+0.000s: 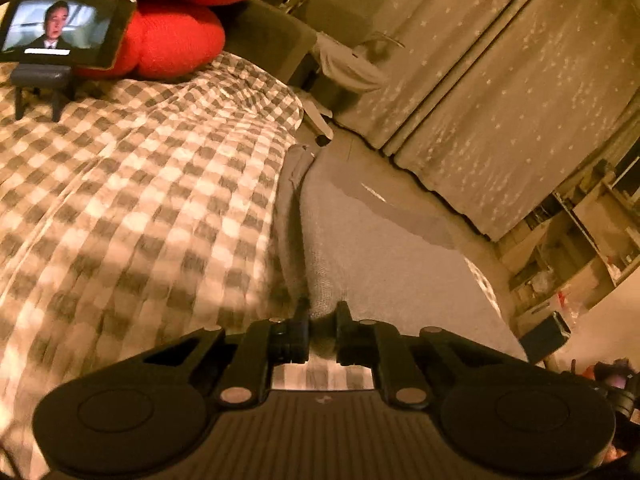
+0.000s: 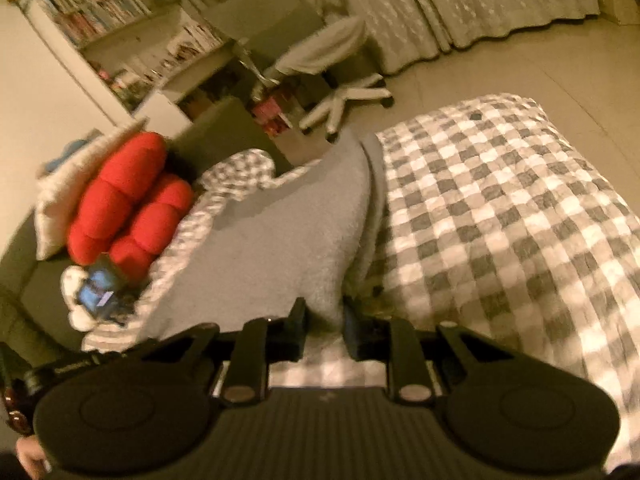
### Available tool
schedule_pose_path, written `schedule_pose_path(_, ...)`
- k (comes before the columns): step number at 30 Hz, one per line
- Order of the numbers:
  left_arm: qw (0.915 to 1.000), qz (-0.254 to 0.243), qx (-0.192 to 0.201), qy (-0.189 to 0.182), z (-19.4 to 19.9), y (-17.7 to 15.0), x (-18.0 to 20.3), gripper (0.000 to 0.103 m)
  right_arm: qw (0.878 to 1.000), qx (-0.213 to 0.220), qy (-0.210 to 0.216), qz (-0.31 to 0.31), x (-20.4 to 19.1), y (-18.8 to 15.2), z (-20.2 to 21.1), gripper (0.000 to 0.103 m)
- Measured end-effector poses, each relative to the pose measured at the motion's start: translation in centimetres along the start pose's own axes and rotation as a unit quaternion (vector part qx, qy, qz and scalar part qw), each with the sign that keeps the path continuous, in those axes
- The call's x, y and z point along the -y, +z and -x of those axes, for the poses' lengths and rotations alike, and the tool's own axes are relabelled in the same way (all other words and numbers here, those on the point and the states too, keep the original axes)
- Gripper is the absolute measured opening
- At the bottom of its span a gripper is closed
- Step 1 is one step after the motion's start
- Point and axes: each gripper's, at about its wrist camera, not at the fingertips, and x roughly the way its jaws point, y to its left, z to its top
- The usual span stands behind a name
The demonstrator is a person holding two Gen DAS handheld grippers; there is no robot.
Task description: Fold clothes
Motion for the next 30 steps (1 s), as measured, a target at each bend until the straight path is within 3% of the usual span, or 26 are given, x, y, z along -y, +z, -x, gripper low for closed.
schedule_pose_path(4,0.9999,-0.005,-0.012,0.008,2.9,-3.2,-0.2,0.009,1.000,-0.007,0.009,-0.005,0.5,-3.7,3.0,0.019)
schedule_pose_path(8,0.9983,-0.040,-0.035,0.021,5.6,-6.3,-0.3,0.010,1.000,-0.022,0.008,-0.008,0.6,-7.0,5.7,0.019)
schedule_pose_path(11,0.9965,-0.068,-0.042,0.025,6.1,-7.1,0.2,0.011,0.999,-0.027,-0.016,0.009,-0.3,-7.8,6.4,0.021)
schedule_pose_path(14,0.9949,-0.072,-0.052,0.046,5.8,-7.1,-0.1,0.012,0.998,-0.041,-0.042,0.015,-0.7,-7.9,5.8,0.028)
schedule_pose_path(16,0.9956,-0.064,-0.051,0.046,6.1,-6.6,-0.7,0.013,0.998,-0.029,-0.044,0.018,-0.8,-7.7,6.4,0.040)
schedule_pose_path(18,0.9956,-0.065,-0.038,0.055,6.8,-6.0,-1.1,0.014,0.998,-0.010,-0.047,0.030,-1.0,-7.3,7.4,0.047)
schedule_pose_path(21,0.9940,-0.079,-0.017,0.075,7.2,-5.1,-0.5,0.019,0.996,0.008,-0.047,0.069,-1.9,-6.2,7.6,0.047)
schedule_pose_path(24,0.9914,-0.115,-0.038,0.050,4.8,-3.9,2.2,0.028,0.995,-0.013,-0.034,0.089,-2.8,-4.7,5.1,0.049)
schedule_pose_path(27,0.9861,-0.153,-0.055,0.035,1.8,-3.2,5.2,0.028,0.993,-0.034,-0.022,0.108,-3.8,-3.3,2.5,0.048)
schedule_pose_path(30,0.9849,-0.155,-0.075,0.016,-1.1,-2.6,6.6,0.029,0.990,-0.054,-0.009,0.127,-4.7,-1.8,0.0,0.048)
